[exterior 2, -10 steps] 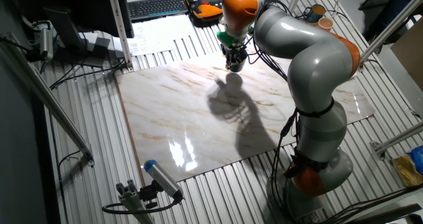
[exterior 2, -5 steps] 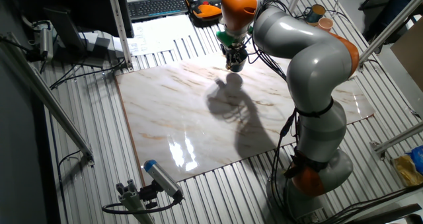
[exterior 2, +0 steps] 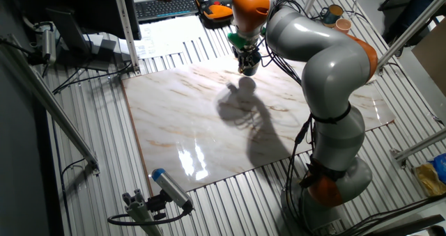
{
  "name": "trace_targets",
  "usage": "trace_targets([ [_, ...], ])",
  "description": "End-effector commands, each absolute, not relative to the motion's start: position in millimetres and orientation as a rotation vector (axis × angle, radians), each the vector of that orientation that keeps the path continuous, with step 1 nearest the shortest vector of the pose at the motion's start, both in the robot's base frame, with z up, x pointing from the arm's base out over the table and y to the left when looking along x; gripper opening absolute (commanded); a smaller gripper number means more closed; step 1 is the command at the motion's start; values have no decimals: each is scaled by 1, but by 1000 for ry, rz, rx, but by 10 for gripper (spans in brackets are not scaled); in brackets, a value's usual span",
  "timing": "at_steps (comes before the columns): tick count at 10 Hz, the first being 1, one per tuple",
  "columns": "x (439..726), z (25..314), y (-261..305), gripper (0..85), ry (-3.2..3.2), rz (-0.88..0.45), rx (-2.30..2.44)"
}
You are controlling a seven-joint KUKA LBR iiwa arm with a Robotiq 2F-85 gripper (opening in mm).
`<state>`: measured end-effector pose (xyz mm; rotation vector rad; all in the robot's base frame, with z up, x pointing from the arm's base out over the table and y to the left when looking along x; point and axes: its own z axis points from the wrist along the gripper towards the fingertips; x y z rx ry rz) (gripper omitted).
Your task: Pick up the cup
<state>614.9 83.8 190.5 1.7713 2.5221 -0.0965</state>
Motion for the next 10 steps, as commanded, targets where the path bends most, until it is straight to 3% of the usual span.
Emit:
trace_targets([
  [1,615,190,84,0,2522,-97,1771],
  [10,615,189,84,0,2525,-97,1771],
])
